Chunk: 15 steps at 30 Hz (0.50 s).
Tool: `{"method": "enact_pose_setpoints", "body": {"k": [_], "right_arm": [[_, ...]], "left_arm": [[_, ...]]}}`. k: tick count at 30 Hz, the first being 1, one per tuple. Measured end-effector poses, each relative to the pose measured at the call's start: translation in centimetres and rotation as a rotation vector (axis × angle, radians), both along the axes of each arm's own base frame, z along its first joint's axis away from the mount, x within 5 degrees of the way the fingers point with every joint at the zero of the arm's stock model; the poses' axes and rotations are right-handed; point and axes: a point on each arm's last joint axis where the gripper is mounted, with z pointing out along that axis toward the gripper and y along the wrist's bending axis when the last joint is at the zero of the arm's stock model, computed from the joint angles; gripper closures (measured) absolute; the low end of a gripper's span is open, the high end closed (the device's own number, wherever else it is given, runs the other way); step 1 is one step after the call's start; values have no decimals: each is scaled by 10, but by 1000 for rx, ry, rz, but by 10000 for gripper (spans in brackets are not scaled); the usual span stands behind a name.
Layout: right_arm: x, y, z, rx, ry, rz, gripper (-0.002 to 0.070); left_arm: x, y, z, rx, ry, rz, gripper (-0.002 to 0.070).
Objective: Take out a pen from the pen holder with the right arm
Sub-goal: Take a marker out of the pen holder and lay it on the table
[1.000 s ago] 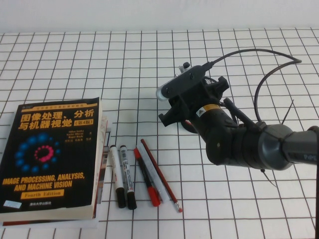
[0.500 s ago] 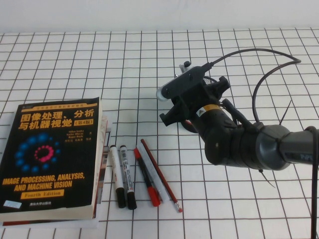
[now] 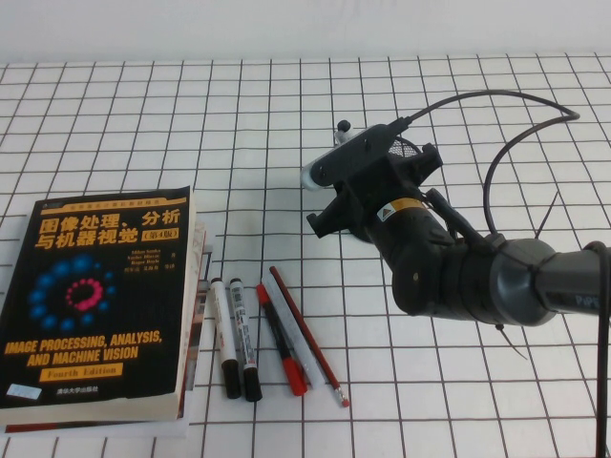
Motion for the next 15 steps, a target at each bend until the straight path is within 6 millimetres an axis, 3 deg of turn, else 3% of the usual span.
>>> {"method": "enact_pose_setpoints", "body": {"k": [15], "right_arm": [[-1, 0, 4, 8, 0, 0, 575]], "left_arm": [[0, 0, 0, 0, 0, 0, 679]]}}
